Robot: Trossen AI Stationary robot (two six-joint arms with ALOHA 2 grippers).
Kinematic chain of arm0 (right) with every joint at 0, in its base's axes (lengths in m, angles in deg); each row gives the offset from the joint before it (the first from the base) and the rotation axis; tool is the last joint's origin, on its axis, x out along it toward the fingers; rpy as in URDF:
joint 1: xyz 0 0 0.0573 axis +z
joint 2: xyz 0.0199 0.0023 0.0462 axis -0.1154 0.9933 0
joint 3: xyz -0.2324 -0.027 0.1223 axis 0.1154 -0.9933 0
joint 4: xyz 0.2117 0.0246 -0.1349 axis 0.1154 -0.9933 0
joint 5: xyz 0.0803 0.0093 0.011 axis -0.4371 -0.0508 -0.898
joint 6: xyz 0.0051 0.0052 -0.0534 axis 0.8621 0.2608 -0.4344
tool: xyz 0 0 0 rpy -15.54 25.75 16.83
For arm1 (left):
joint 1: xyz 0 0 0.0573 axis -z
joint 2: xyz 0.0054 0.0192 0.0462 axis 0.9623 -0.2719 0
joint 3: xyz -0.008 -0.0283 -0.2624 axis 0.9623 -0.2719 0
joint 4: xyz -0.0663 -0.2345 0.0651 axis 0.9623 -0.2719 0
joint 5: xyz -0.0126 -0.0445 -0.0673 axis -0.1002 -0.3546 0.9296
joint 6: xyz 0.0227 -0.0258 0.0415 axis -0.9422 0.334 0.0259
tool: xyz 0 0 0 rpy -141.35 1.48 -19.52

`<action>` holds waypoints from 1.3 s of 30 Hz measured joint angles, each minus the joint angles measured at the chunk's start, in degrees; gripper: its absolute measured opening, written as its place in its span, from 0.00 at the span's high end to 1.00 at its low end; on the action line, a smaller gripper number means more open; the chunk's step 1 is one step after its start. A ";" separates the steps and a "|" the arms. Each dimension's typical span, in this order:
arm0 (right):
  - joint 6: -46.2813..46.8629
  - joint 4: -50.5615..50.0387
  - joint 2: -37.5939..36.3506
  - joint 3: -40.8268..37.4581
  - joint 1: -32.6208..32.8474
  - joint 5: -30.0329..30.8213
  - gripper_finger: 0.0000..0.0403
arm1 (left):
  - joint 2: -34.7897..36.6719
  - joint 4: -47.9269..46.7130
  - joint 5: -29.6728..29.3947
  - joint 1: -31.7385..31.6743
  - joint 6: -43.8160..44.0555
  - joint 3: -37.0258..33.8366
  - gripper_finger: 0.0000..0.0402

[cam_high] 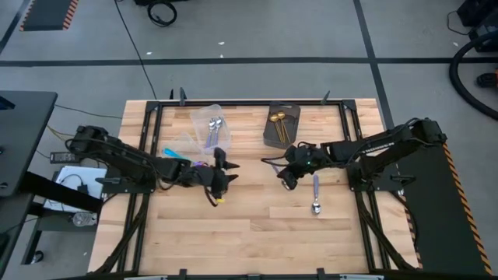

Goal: Sort silverware by color (type)
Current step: Put the purple spoon into the right transparent bin

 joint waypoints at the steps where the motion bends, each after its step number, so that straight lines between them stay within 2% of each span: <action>1: -0.18 0.76 0.00 0.02 -0.02 -0.53 0.89 | -1.27 -0.08 -0.20 0.00 -3.34 0.79 0.54; 4: -0.11 2.19 0.00 0.02 0.04 -2.11 0.89 | -5.41 1.31 -2.06 -0.02 -12.93 3.29 0.54; 6: 0.33 2.50 0.00 0.02 0.15 -3.24 0.89 | -8.14 3.74 -3.13 -0.03 -16.29 4.77 0.54; 11: 1.03 2.67 0.00 0.02 0.24 -4.67 0.89 | -13.87 5.55 -3.44 -0.23 -19.70 11.25 0.52; 16: 2.04 3.86 2.22 0.05 0.24 -6.11 0.89 | -19.44 0.09 -3.43 -1.61 -20.82 19.63 0.45; 19: 2.44 5.27 4.50 0.07 0.24 -7.57 0.89 | -22.62 -1.24 -3.57 -1.99 -25.95 23.13 0.44; 26: 2.15 8.33 7.41 0.07 0.17 -8.26 0.89 | -27.57 -1.73 -3.38 -1.88 -37.58 24.97 0.48; 35: 2.14 12.04 7.52 0.07 0.04 -10.78 0.89 | -29.51 -0.88 -3.39 -2.95 -39.96 25.12 0.51; 39: 2.16 11.84 7.52 0.07 -0.44 -10.90 0.89 | -29.62 -0.70 -2.42 -2.91 -42.28 25.12 0.57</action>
